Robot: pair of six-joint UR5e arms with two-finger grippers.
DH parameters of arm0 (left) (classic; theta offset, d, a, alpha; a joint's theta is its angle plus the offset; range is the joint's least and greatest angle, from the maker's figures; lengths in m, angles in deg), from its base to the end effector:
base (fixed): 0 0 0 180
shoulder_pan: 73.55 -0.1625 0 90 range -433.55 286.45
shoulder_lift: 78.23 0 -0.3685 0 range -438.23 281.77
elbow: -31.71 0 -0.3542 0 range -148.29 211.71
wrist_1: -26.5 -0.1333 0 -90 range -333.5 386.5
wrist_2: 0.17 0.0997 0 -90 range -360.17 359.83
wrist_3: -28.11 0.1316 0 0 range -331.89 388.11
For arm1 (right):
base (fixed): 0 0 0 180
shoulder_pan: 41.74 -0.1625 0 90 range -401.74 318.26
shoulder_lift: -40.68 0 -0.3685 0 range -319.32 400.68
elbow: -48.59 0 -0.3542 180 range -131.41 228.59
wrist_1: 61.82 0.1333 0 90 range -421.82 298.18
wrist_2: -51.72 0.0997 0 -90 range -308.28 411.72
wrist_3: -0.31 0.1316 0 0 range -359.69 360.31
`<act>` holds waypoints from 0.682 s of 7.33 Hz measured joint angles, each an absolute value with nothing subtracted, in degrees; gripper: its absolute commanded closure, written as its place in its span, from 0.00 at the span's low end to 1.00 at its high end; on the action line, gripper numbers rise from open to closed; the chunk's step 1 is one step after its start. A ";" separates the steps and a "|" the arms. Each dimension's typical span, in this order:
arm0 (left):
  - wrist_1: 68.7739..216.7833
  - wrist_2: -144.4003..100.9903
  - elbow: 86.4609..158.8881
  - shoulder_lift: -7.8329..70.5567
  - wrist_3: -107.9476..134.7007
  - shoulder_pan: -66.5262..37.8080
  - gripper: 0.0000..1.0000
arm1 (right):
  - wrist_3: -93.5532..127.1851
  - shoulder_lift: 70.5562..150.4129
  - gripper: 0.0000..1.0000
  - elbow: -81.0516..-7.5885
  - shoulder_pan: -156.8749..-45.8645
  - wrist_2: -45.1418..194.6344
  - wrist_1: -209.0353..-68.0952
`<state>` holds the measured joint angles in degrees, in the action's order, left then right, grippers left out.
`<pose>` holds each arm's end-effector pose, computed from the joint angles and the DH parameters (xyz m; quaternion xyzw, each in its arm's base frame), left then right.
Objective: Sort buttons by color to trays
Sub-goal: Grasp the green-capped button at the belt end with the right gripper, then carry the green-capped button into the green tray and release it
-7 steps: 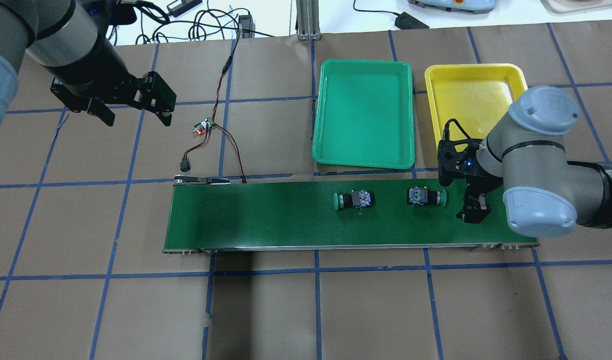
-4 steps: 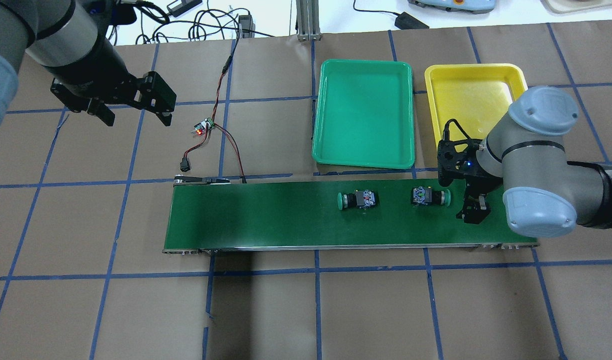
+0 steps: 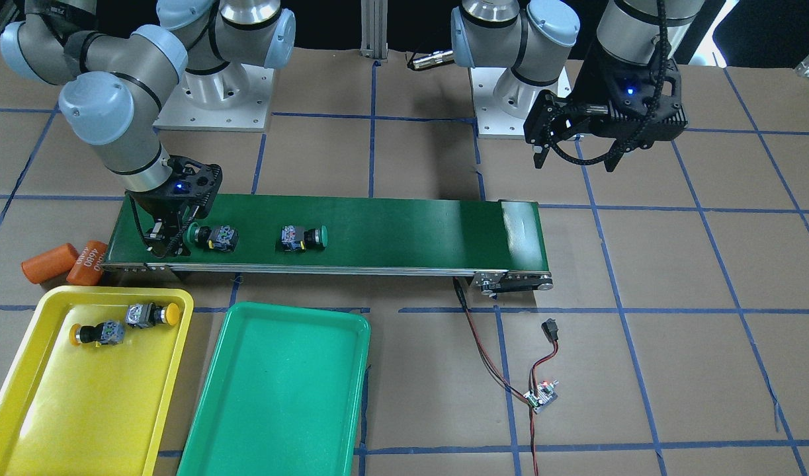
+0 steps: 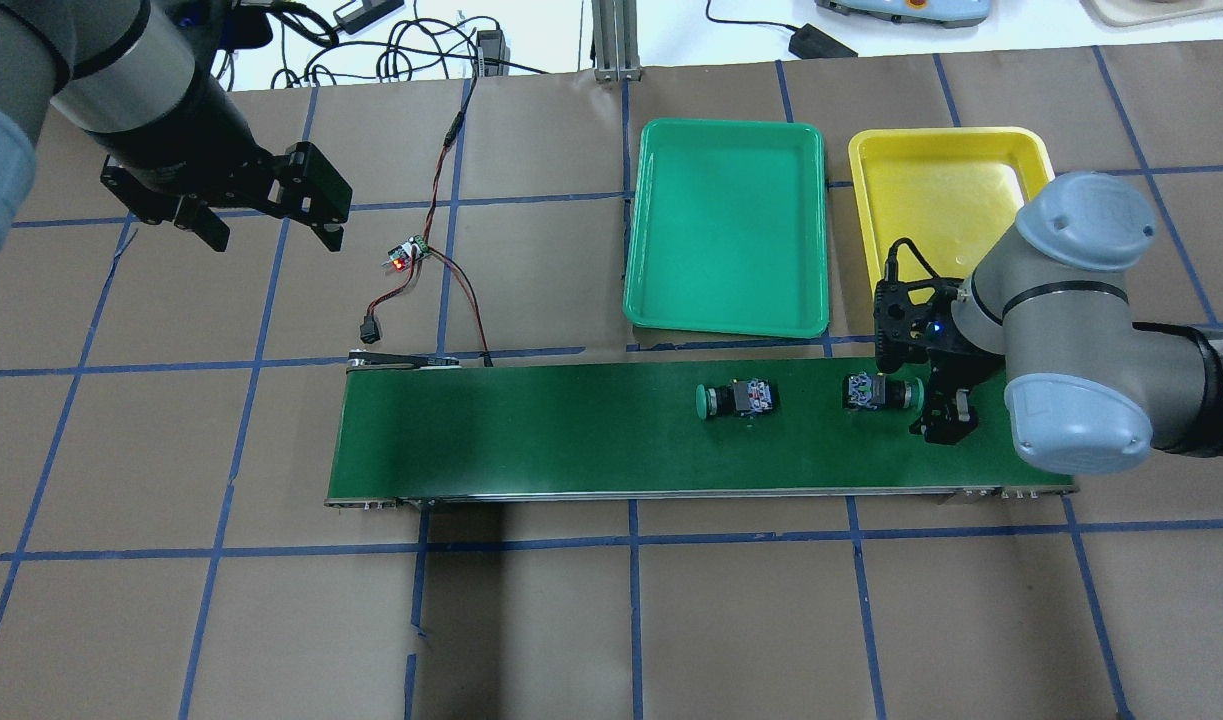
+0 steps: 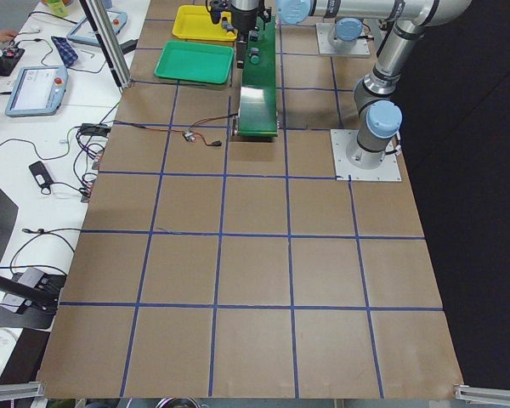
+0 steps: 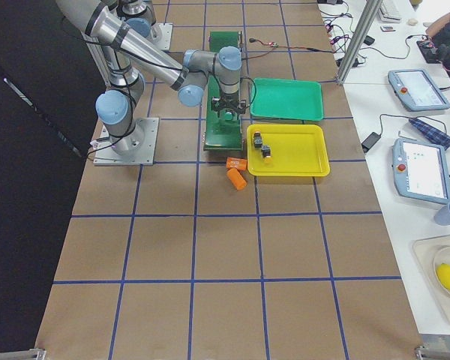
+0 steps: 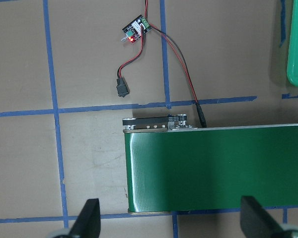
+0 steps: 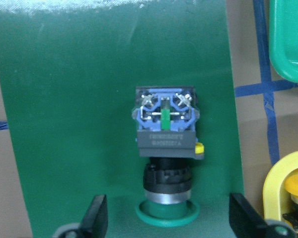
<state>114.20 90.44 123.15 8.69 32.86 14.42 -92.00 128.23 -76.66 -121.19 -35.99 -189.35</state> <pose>-0.1161 -0.4472 0.4162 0.0235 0.9991 -0.0340 0.0073 0.0638 -0.4140 0.1823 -0.6543 0.7559 -0.0147 0.0136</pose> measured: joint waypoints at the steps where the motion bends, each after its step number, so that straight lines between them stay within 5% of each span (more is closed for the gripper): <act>1: 114.05 90.44 123.23 8.69 32.85 14.42 0.00 | -91.96 128.27 0.81 -76.66 -121.19 -35.99 -189.35; 2: 113.97 90.44 123.25 8.69 32.85 14.42 0.00 | -91.89 128.29 0.97 -76.66 -121.19 -35.97 -189.35; 5: 113.89 90.44 123.32 8.69 32.80 14.42 0.00 | -91.39 128.33 1.00 -76.20 -121.66 -35.71 -189.63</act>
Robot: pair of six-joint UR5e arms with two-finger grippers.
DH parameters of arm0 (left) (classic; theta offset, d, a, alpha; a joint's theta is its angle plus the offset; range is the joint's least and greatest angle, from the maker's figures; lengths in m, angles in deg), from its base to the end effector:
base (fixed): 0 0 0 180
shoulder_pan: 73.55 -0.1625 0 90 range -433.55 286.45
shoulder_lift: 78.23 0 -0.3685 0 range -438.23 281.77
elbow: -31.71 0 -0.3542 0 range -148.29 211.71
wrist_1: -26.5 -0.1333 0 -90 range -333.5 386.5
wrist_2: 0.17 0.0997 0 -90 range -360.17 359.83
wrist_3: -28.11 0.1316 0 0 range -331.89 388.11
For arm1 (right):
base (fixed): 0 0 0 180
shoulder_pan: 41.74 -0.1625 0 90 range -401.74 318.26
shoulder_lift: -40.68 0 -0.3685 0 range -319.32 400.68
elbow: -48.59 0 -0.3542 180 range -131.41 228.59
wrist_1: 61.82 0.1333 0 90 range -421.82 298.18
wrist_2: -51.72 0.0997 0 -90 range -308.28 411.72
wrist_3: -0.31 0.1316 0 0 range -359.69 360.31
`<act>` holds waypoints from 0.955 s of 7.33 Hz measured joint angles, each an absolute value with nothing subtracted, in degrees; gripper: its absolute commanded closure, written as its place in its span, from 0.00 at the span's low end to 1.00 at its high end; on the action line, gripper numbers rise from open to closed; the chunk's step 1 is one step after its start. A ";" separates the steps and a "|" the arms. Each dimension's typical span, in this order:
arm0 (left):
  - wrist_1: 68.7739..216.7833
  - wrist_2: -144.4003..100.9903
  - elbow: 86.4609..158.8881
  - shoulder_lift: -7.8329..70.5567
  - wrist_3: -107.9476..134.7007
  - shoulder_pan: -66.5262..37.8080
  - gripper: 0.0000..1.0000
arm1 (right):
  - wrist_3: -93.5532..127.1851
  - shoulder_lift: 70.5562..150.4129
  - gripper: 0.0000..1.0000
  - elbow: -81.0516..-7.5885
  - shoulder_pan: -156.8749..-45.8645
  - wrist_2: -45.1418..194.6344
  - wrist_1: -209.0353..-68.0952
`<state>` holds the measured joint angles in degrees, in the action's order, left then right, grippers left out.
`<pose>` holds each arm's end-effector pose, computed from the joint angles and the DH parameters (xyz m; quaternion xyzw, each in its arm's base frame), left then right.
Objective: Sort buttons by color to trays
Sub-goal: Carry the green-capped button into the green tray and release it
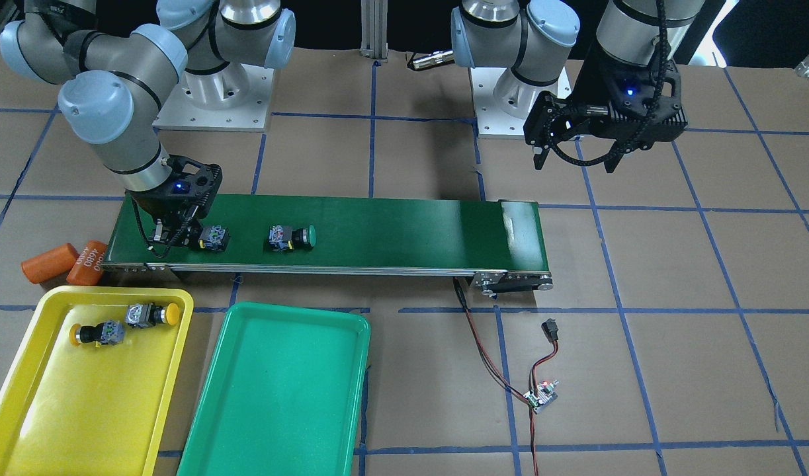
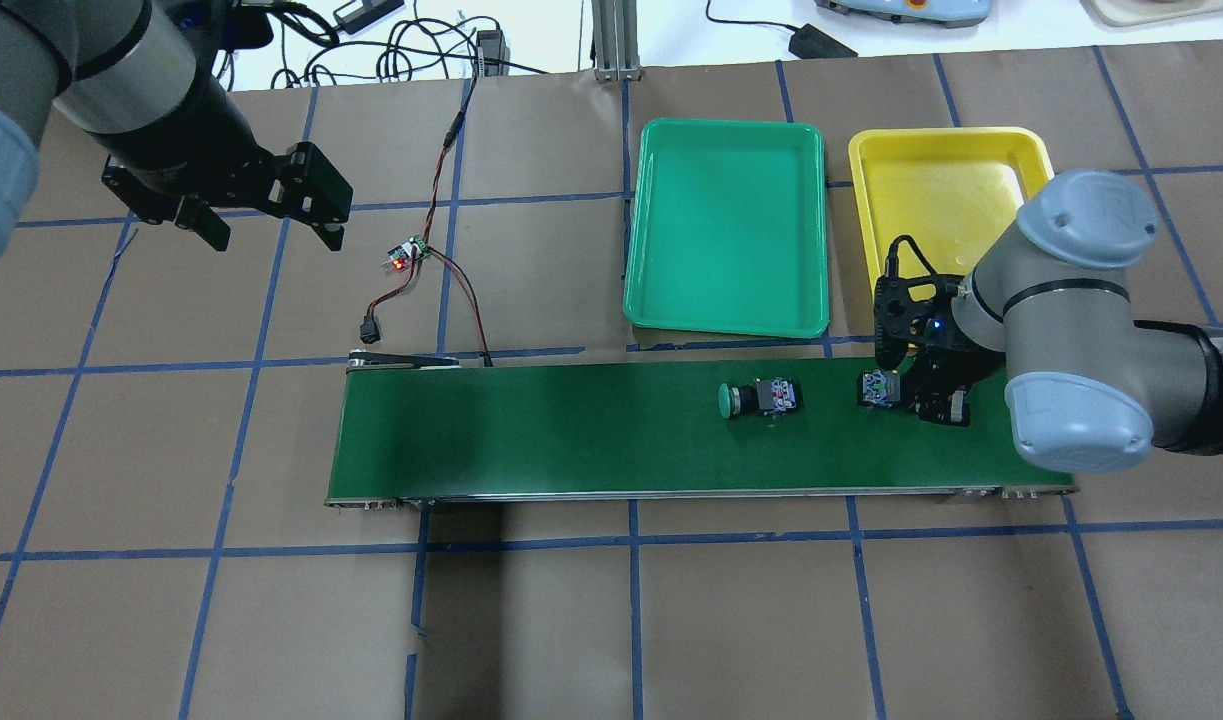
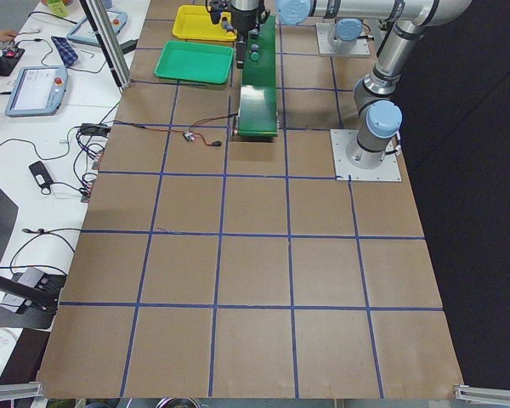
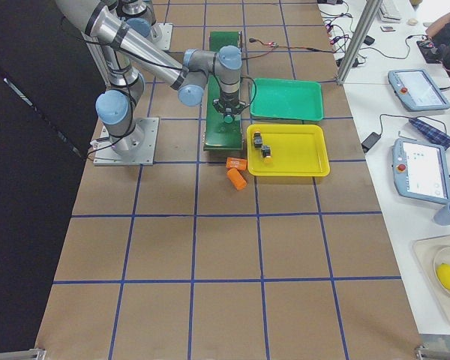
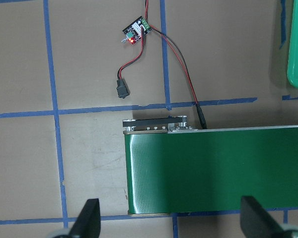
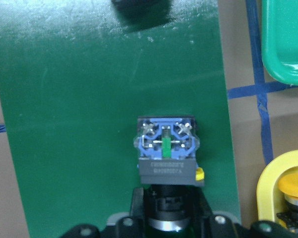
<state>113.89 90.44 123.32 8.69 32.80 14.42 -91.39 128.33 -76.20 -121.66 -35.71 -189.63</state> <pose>-0.1161 -0.4475 0.4154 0.0230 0.9991 -0.0352 0.0074 0.0673 -0.4169 0.1865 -0.6535 0.7566 -0.0211 0.0096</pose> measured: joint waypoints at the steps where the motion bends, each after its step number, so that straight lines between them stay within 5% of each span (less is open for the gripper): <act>1: 113.90 90.44 123.34 8.69 32.81 14.42 0.00 | -91.23 128.10 1.00 -75.52 -122.57 -34.84 -190.72; 4: 113.93 90.44 123.35 8.69 32.77 14.42 0.00 | -88.83 120.41 0.98 -65.49 -126.55 -30.72 -197.83; 6: 113.93 90.44 123.36 8.69 32.76 14.42 0.00 | -88.15 111.61 0.82 -52.18 -128.64 -29.84 -198.40; 7: 113.93 90.45 123.37 8.69 32.77 14.42 0.00 | -87.70 108.45 0.57 -46.64 -129.48 -29.57 -197.17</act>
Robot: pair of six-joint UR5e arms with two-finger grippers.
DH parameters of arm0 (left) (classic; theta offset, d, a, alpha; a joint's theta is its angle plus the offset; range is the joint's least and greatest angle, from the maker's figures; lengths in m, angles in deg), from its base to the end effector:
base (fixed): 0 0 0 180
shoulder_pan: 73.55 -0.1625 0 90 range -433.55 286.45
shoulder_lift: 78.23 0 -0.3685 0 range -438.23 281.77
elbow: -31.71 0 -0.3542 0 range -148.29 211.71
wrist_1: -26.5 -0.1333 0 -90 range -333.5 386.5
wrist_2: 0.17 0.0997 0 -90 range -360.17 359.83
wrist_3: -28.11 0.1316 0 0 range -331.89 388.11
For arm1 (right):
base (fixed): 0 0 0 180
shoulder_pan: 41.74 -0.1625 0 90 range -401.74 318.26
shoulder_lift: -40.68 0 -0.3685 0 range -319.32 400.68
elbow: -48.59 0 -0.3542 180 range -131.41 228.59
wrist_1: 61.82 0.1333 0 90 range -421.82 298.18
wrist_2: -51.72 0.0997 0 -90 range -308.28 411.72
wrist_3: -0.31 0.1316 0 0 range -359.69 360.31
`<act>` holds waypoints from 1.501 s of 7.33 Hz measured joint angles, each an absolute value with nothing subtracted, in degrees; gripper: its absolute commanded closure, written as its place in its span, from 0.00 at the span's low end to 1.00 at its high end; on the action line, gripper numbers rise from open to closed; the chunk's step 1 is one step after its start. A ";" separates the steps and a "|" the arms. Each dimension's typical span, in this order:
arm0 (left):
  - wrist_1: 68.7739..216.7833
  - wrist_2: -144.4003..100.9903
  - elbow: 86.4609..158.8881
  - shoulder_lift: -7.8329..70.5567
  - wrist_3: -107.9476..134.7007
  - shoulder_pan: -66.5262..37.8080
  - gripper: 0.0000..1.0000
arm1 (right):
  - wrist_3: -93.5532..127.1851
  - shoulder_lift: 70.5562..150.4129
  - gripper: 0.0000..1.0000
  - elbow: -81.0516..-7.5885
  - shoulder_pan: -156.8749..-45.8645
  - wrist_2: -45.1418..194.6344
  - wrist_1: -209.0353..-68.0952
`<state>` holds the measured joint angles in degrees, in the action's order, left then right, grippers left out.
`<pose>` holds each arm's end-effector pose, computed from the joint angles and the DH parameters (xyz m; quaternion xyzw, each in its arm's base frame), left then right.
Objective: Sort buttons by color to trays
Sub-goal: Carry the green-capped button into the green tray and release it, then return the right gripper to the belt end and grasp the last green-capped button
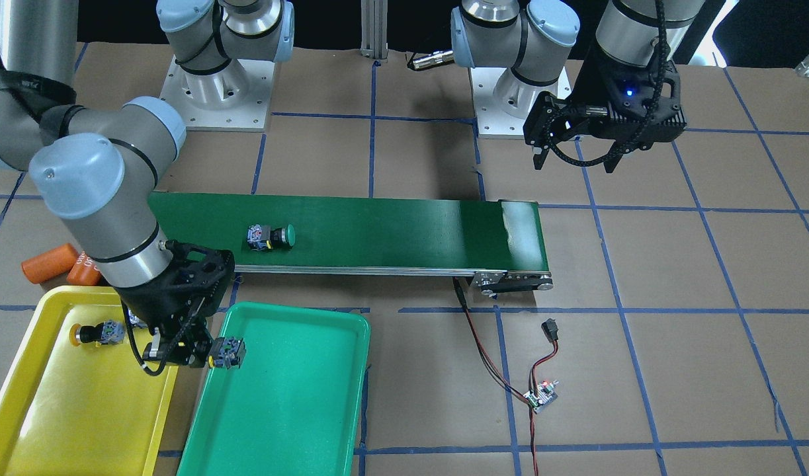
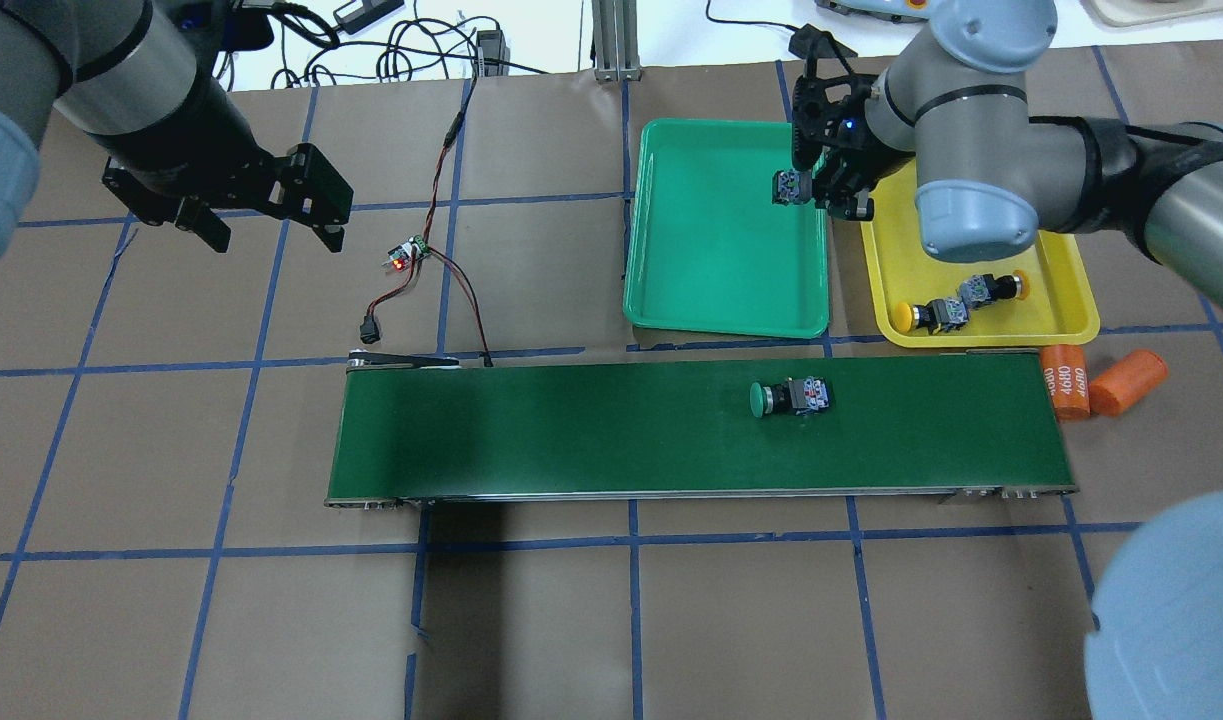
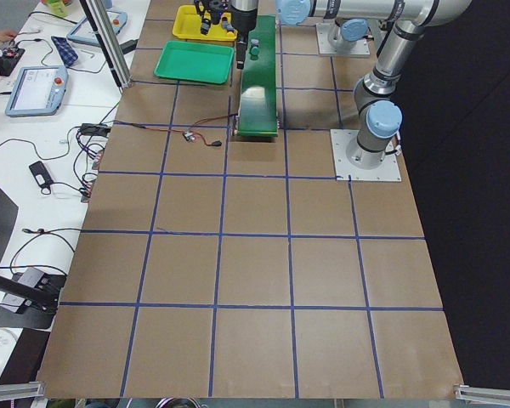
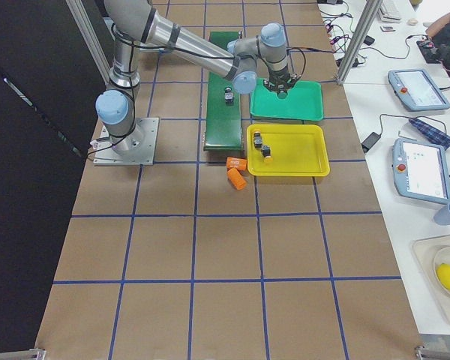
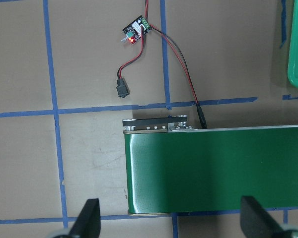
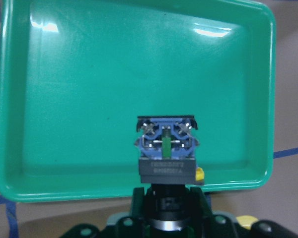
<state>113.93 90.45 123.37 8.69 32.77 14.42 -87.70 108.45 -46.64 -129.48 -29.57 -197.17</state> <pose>-0.1161 -0.4473 0.4149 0.0227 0.9991 -0.0344 0.0074 0.1299 -0.5941 0.2471 0.6788 -0.7138 0.1625 0.0570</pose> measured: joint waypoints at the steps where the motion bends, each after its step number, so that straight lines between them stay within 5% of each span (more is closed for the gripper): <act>1: 113.91 90.44 123.37 8.67 32.77 14.42 0.00 | -87.44 107.04 0.01 -43.40 -130.01 -29.48 -195.30; 7: 113.86 90.44 123.37 8.62 32.79 14.42 0.00 | -88.29 107.97 0.00 -43.34 -129.99 -30.60 -185.39; 11: 113.86 90.44 123.37 8.60 32.77 14.42 0.00 | -96.60 120.64 0.00 -61.36 -123.07 -33.60 -181.48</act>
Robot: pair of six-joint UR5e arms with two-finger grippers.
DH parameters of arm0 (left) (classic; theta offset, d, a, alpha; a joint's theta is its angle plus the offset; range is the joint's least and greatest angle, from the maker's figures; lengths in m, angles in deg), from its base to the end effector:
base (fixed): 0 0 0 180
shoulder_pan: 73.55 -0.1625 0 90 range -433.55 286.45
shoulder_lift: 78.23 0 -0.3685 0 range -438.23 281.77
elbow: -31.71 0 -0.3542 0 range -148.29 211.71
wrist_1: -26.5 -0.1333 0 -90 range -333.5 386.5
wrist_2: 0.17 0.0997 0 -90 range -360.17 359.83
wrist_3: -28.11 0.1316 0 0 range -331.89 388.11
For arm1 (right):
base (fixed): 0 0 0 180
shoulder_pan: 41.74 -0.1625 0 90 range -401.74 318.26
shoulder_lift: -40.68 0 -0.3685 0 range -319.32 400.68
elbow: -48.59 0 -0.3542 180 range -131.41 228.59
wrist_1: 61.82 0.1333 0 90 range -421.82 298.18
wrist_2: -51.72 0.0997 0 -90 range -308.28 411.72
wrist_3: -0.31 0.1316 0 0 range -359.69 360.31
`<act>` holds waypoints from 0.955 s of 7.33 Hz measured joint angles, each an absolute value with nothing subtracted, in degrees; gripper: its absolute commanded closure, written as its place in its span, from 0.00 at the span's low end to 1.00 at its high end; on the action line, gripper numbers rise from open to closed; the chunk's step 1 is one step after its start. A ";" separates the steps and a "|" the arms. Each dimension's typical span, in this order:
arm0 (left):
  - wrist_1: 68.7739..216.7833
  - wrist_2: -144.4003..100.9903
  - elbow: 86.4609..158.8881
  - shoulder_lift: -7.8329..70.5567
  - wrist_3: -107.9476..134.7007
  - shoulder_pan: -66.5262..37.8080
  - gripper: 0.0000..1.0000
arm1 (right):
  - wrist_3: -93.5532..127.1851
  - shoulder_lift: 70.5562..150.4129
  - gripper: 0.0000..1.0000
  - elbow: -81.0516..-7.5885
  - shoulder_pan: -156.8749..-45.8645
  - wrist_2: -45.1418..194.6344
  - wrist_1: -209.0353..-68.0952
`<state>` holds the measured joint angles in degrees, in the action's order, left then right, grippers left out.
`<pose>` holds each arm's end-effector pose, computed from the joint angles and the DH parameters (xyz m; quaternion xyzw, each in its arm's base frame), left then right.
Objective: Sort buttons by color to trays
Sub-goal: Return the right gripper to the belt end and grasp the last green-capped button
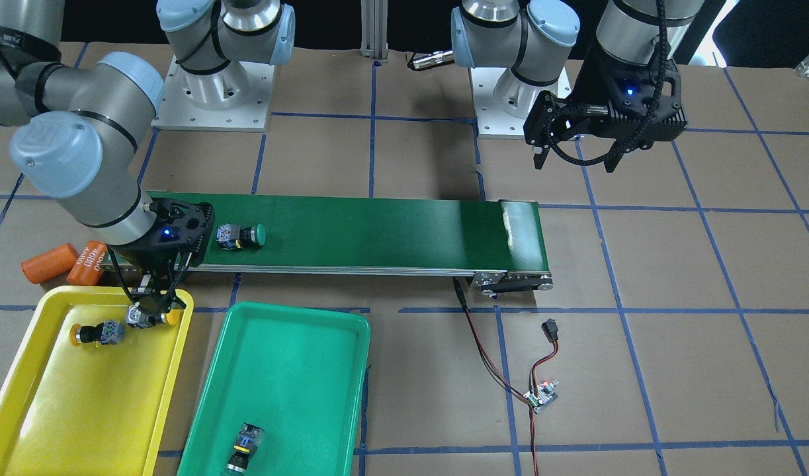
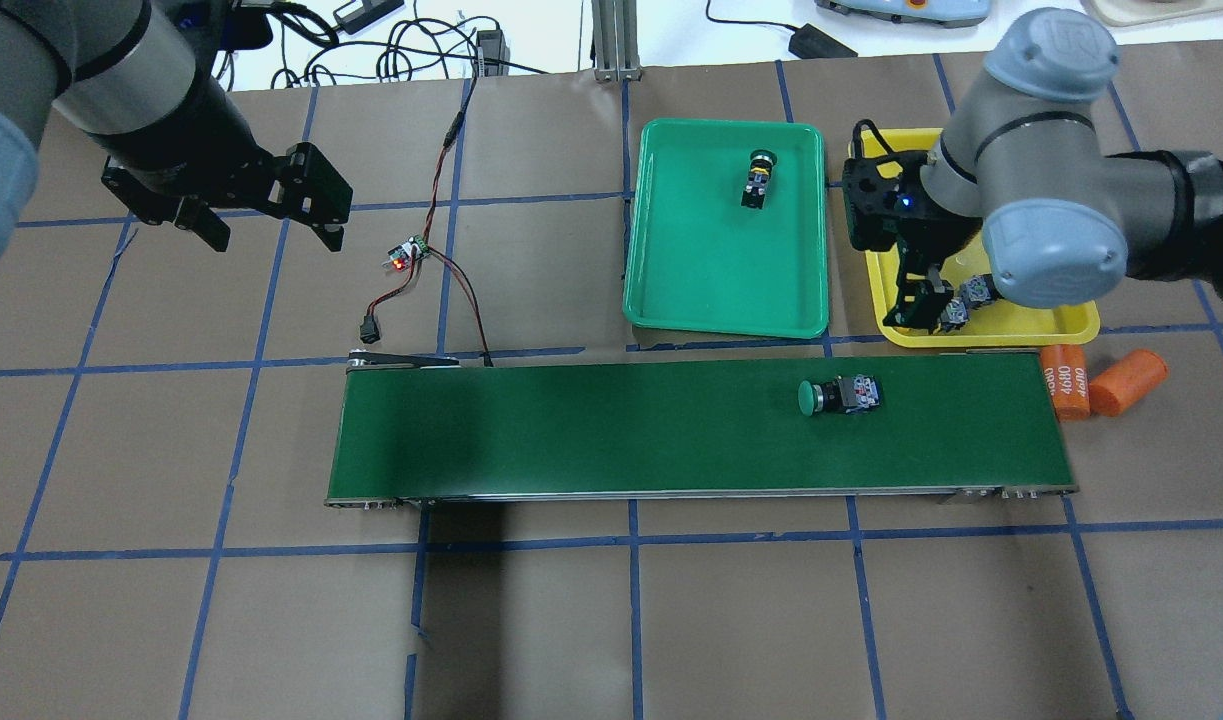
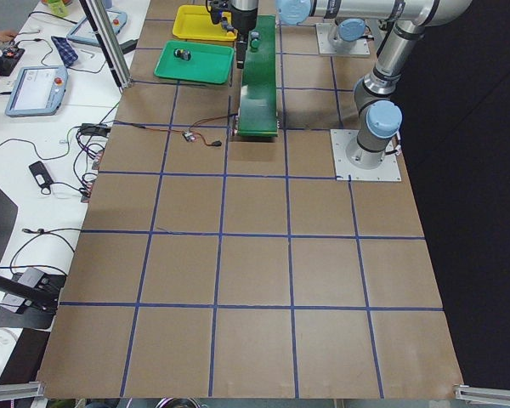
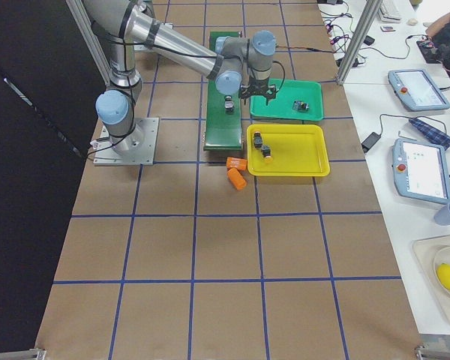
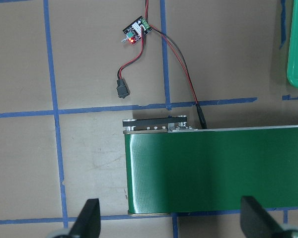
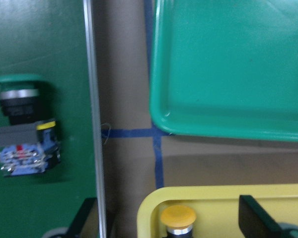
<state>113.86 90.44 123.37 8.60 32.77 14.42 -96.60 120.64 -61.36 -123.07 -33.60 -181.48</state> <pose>-0.1161 -0.4471 0.4157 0.0227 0.9991 -0.0358 0.0074 0.0715 -0.4863 0.2166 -0.6955 0.7174 -0.0308 0.0270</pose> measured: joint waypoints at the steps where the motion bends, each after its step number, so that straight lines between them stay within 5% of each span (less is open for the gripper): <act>1: 113.86 90.42 123.37 8.62 32.76 14.42 0.00 | -98.21 124.28 0.00 -66.92 -121.05 -33.95 -182.01; 5: 113.87 90.42 123.46 8.66 32.83 14.42 0.00 | -98.35 131.05 0.04 -80.15 -120.00 -33.67 -190.41; 6: 113.86 90.39 123.46 8.66 32.79 14.42 0.00 | -98.17 131.02 0.10 -80.53 -120.73 -33.50 -191.44; 7: 113.86 90.37 123.46 8.63 32.78 14.42 0.00 | -98.01 130.92 0.34 -80.59 -121.88 -33.48 -192.60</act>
<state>113.86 90.37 123.46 8.63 32.78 14.42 -98.01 130.92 -80.59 -121.88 -33.48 -192.60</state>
